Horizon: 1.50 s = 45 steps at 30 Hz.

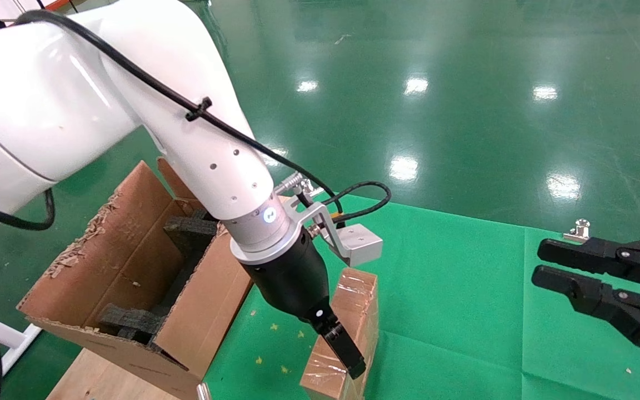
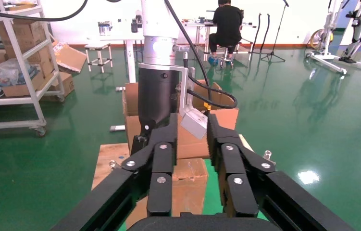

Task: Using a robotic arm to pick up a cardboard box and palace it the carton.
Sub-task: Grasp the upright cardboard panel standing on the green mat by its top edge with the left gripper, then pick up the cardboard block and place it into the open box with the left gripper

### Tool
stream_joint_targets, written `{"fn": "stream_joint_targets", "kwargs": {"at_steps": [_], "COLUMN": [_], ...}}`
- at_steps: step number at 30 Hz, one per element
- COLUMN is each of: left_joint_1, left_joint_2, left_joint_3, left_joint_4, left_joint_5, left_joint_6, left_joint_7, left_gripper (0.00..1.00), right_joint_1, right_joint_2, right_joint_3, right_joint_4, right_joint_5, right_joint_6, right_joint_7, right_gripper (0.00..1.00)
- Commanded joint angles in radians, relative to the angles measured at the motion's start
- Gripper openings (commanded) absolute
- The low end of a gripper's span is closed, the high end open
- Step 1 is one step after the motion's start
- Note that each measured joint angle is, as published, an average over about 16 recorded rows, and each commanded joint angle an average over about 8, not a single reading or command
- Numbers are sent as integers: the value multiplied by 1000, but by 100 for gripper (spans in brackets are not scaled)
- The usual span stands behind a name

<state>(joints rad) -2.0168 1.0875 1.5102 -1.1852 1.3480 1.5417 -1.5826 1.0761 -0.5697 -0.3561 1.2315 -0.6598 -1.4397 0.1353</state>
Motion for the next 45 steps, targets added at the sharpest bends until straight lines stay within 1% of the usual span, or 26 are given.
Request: {"fn": "stream_joint_targets", "kwargs": {"at_steps": [1, 24, 28, 32, 37, 41, 45], "left_joint_1": [0, -4, -23, -77, -190, -300, -406], "left_joint_2": [-1, -8, -31, -94, -197, -268, -323], "left_joint_3": [-1, -7, -17, -49, -99, -124, -127], "left_joint_4": [-1, -4, 2, 22, 73, 135, 201], "left_joint_5": [0, -2, -3, -8, -3, 39, 104], "left_joint_6": [0, 1, -5, -14, -9, 8, 23], "left_joint_7": [0, 0, 7, 31, 83, 140, 203], "left_gripper": [0, 0, 0, 0, 0, 0, 0], "right_joint_1": [0, 0, 0, 0, 0, 0, 0], "right_joint_2": [0, 0, 0, 0, 0, 0, 0], "right_joint_3": [0, 0, 0, 0, 0, 0, 0], "right_joint_4": [0, 0, 0, 0, 0, 0, 0], "right_joint_5": [0, 0, 0, 0, 0, 0, 0], "right_joint_6": [0, 0, 0, 0, 0, 0, 0], "right_joint_7": [0, 0, 0, 0, 0, 0, 0], "right_gripper": [100, 100, 100, 100, 100, 100, 100]}}
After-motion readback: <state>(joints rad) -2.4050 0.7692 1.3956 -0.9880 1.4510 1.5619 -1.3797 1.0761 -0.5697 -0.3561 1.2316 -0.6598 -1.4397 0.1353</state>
